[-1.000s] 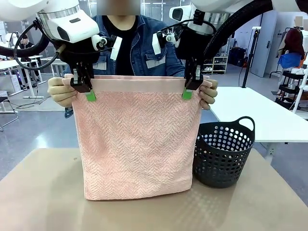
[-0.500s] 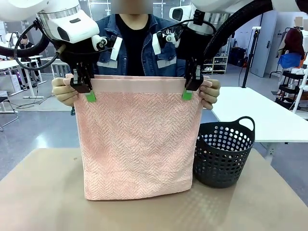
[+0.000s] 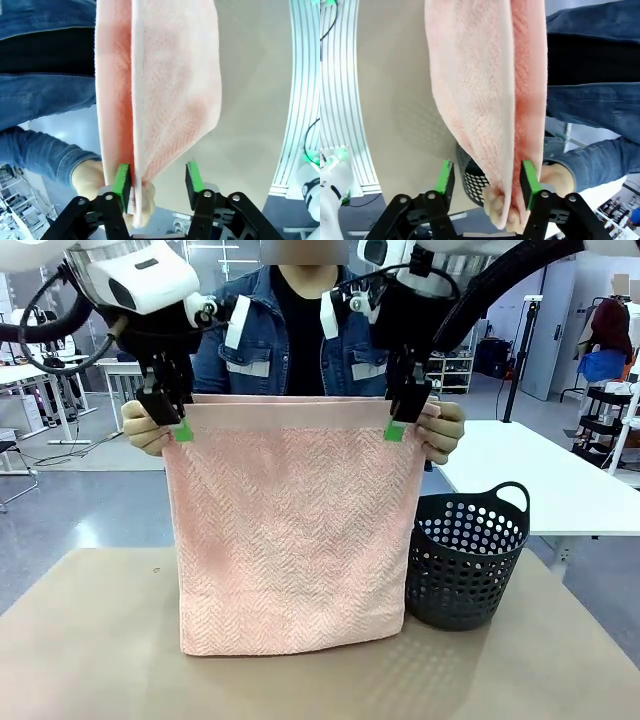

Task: Fold the towel.
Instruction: Release the end of the 100 cm Hotel Towel you were holding and grab the top end of the folded side.

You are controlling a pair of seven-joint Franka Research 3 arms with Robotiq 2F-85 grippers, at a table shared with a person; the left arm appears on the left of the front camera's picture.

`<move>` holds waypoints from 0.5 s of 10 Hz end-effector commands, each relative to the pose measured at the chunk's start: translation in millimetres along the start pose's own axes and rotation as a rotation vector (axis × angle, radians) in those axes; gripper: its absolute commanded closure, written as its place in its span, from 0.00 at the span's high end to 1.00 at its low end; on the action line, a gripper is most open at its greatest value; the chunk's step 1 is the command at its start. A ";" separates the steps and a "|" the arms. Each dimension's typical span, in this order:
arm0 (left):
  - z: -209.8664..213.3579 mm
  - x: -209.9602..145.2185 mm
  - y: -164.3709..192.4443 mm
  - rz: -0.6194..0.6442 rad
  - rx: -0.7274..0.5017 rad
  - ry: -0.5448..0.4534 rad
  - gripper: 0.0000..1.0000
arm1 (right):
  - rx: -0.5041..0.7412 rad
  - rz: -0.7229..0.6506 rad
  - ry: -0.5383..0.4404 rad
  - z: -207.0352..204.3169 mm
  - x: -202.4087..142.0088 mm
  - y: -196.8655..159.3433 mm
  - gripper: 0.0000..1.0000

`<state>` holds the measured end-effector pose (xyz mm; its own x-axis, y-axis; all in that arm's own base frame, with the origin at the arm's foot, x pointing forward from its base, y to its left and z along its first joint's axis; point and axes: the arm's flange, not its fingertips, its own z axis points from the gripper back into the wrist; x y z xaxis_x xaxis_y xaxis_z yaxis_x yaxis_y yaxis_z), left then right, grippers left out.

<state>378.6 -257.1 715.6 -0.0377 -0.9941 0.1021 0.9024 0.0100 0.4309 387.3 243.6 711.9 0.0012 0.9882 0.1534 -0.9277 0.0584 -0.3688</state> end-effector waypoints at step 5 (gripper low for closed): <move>25.0 -5.8 -26.3 0.033 0.219 -0.021 1.00 | -0.169 0.036 -0.012 24.6 -7.7 20.1 1.00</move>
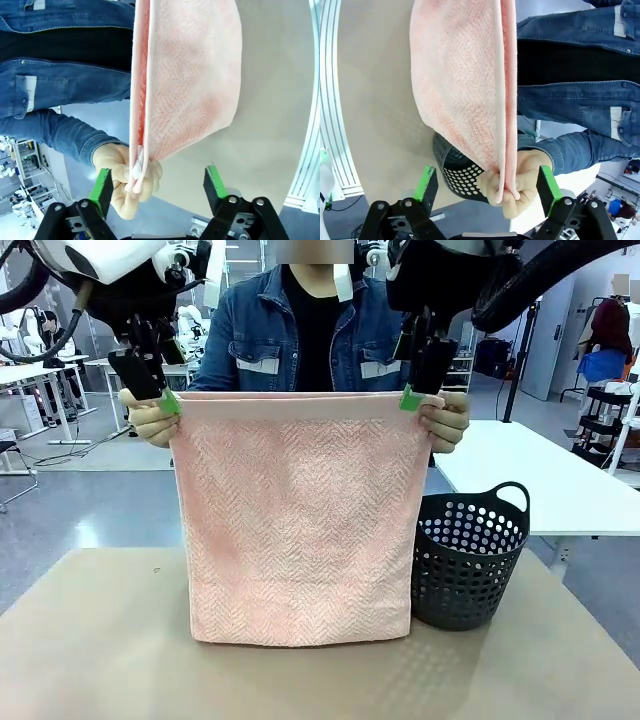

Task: Fold the towel.
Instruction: Release the end of the 100 cm Hotel Towel you were holding and grab the top end of the folded side.

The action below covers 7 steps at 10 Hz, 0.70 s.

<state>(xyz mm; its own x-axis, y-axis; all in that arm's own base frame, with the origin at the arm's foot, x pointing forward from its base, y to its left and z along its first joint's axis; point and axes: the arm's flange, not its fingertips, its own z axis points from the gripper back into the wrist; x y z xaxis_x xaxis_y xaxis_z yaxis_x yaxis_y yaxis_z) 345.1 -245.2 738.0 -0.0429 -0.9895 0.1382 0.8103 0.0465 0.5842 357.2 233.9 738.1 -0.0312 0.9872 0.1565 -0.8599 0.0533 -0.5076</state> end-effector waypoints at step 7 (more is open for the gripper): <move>-42.8 18.2 28.4 -0.004 -0.051 0.049 1.00 | 0.033 0.025 -0.014 -45.2 3.7 -27.3 1.00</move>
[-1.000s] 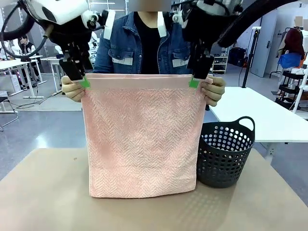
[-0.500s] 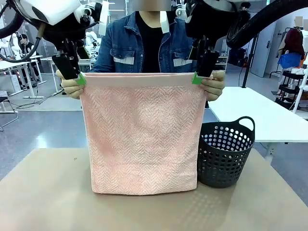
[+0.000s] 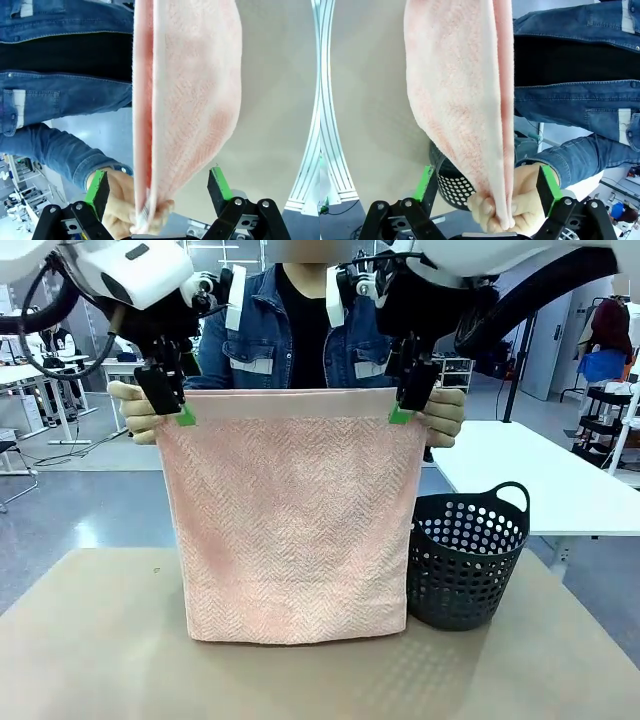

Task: Fold the towel.
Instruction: Release the end of the 100 cm Hotel Towel you were holding and grab the top end of the folded side.

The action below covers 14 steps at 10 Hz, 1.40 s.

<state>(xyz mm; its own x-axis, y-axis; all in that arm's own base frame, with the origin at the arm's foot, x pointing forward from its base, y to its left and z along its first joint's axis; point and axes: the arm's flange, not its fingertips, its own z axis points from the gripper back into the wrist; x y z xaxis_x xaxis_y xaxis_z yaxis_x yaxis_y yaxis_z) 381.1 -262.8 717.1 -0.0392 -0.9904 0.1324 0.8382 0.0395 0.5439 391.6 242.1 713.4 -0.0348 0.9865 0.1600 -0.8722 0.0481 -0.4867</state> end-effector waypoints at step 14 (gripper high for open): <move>-37.6 -8.3 21.7 0.048 -0.141 0.058 0.00 | 0.135 -0.018 0.031 -36.8 -3.7 -27.1 0.00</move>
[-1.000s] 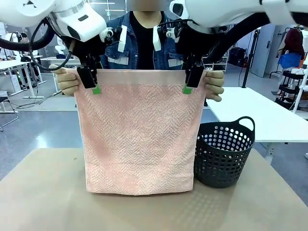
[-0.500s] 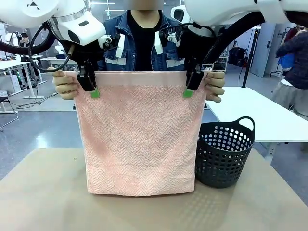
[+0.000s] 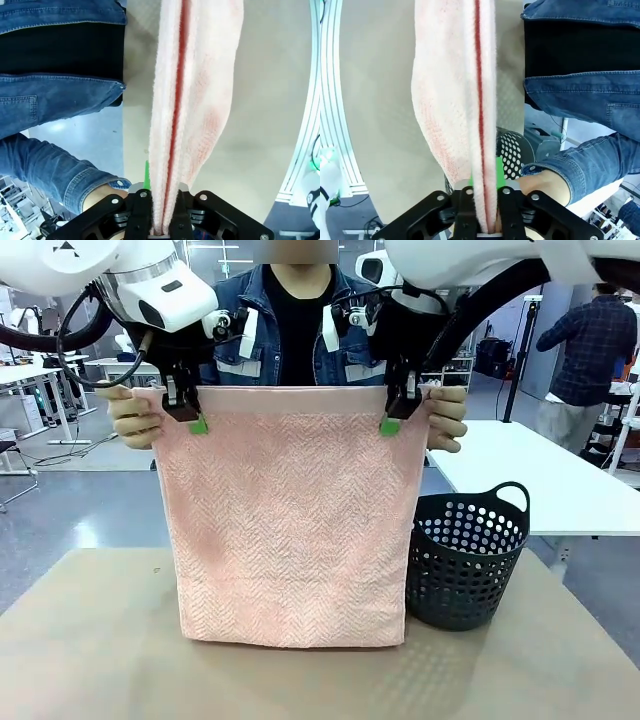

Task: Fold the towel.
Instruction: Release the end of the 100 cm Hotel Towel you were holding and grab the top end of the folded side.

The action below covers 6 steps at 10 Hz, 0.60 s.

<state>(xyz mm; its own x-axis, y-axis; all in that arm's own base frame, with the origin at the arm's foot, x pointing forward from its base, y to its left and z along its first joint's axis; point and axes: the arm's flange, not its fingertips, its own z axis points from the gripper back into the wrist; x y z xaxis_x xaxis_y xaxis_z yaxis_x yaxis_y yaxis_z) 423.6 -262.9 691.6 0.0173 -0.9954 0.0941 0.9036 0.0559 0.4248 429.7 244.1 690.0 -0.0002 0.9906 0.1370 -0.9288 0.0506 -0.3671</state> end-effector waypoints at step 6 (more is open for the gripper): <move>1.6 -0.7 -0.4 0.005 0.002 -0.001 0.00 | 0.000 0.001 0.000 0.0 0.8 -0.1 0.00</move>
<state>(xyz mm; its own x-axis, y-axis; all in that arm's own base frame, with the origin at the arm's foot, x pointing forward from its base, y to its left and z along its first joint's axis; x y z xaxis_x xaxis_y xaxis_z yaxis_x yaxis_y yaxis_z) 423.1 -262.8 690.3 0.0210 -0.9952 0.0956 0.9043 0.0597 0.4227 430.9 247.3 686.8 -0.0032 0.9911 0.1328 -0.9319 0.0452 -0.3598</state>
